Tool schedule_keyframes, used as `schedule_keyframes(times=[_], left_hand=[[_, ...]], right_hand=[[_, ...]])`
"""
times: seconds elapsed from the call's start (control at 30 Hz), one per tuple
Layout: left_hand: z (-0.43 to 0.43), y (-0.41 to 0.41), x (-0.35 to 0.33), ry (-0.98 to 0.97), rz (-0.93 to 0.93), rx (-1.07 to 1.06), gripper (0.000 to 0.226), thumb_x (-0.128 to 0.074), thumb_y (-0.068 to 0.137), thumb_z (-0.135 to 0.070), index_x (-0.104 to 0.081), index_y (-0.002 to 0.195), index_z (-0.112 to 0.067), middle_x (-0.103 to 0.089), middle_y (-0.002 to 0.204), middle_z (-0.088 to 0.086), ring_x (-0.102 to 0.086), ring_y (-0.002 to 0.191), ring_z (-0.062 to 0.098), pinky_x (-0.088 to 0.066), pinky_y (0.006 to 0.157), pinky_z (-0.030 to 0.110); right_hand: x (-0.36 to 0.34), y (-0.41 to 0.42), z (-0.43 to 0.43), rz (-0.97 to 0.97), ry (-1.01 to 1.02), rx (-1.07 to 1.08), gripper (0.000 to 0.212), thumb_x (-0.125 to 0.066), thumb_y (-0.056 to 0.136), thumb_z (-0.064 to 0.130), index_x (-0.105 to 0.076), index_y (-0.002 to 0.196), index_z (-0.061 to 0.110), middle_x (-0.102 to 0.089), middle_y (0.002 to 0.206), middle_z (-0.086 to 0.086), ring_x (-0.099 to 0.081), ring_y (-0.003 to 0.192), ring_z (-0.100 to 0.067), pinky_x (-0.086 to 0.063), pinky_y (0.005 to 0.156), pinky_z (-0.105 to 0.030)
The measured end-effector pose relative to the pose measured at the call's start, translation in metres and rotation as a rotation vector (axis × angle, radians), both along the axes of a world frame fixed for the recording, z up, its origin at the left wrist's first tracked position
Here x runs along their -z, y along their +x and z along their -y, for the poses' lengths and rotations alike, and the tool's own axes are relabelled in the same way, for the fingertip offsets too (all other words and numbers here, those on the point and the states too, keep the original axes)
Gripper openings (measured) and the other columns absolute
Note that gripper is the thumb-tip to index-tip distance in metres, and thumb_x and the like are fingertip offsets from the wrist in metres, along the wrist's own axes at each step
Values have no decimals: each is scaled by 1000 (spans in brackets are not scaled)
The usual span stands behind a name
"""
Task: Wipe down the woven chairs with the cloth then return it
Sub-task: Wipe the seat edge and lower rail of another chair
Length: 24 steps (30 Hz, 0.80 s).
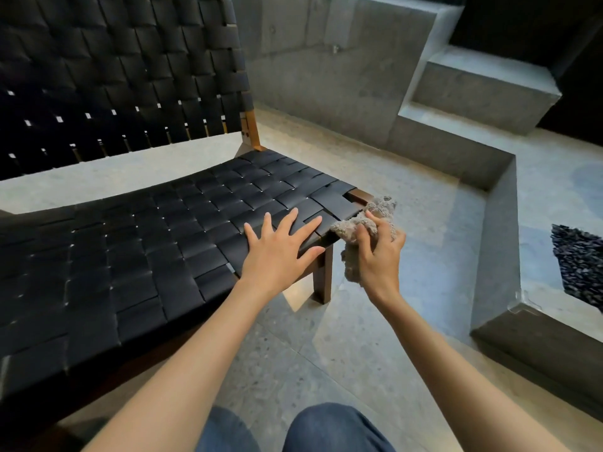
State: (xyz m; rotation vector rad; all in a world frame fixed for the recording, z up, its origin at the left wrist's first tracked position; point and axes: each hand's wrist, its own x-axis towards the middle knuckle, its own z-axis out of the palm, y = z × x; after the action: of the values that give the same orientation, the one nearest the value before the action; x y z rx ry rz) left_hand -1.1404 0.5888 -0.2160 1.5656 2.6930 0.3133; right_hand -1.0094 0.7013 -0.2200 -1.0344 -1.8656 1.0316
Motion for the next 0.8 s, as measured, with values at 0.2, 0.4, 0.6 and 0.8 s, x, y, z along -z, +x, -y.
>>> schedule_keyframes(times=[0.2,0.4,0.6,0.8], left_hand=[[1,3,-4,15,-1,39,58,-27,97,-56,-6,149,-42,-8,160,6,-5,145,39,-7,108,68],[4,12,-10,116,-29,120,55,-37,100,-40,-21,150,-25,-23,155,7,-15,145,30,-14,116,54],[12,47,14,650,-242,444,31,-57,86,-10,-65,115,-4,-65,107,11,-63,97,27,-50,91,37],[6,55,81,377,103,250,49,-53,93,-29,-42,137,-9,-43,138,8,-45,123,24,-47,98,40]], right_hand=[[7,21,31,210,41,-222,42,-32,93,25,-50,131,29,-42,117,-8,-37,90,18,-26,80,0],[1,33,26,239,-14,-231,50,-48,91,2,-47,128,36,-54,116,7,-50,103,-8,-39,87,-18],[18,35,4,201,-29,-182,37,-64,81,3,-49,108,24,-58,90,12,-53,68,9,-42,57,-12],[64,31,-11,203,-51,-336,33,-67,82,6,-49,103,23,-57,87,6,-52,70,0,-47,62,-21]])
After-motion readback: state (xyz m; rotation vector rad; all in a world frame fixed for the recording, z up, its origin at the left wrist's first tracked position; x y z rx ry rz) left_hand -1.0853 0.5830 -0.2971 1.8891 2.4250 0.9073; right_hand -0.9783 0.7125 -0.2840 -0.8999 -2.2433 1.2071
